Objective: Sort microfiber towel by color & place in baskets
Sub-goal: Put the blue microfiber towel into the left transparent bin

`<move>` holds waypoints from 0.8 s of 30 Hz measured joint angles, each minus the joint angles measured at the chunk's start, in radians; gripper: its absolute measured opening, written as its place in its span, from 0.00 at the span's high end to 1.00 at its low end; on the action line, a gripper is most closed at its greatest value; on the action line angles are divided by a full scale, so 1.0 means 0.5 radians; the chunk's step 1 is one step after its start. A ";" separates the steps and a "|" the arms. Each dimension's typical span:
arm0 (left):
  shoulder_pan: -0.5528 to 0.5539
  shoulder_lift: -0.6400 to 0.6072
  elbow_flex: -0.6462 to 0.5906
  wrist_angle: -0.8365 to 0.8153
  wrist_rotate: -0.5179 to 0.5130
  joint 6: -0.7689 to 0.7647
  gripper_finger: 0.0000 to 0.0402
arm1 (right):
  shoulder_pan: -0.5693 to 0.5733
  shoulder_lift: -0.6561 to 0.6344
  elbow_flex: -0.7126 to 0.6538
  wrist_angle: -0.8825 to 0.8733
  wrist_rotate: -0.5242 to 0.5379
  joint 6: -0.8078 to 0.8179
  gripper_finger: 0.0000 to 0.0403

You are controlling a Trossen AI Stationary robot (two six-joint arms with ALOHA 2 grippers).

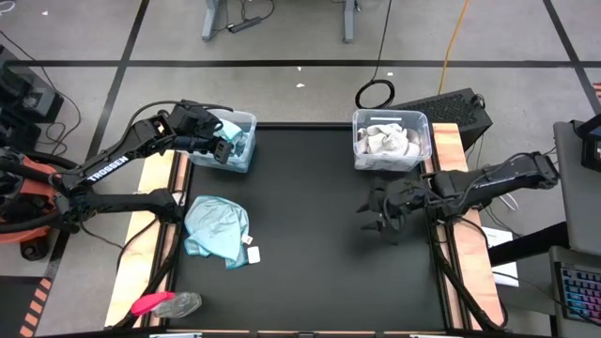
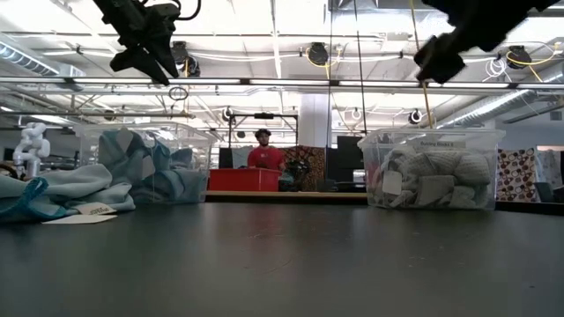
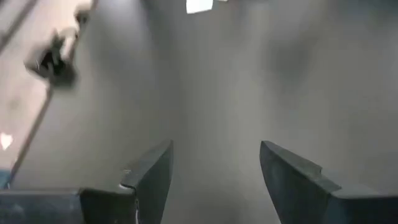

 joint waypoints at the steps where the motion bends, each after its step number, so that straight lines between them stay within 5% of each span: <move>1: 0.000 0.000 0.000 0.000 0.000 0.000 0.62 | 0.009 0.013 0.000 -0.054 -0.036 -0.001 0.43; 13: 0.000 0.000 0.000 0.000 0.000 0.000 0.62 | 0.152 0.025 -0.001 -0.357 -0.042 -0.204 0.43; 24: 0.000 0.000 0.000 0.000 0.000 0.000 0.62 | 0.193 -0.018 -0.054 -0.276 -0.047 -0.212 0.43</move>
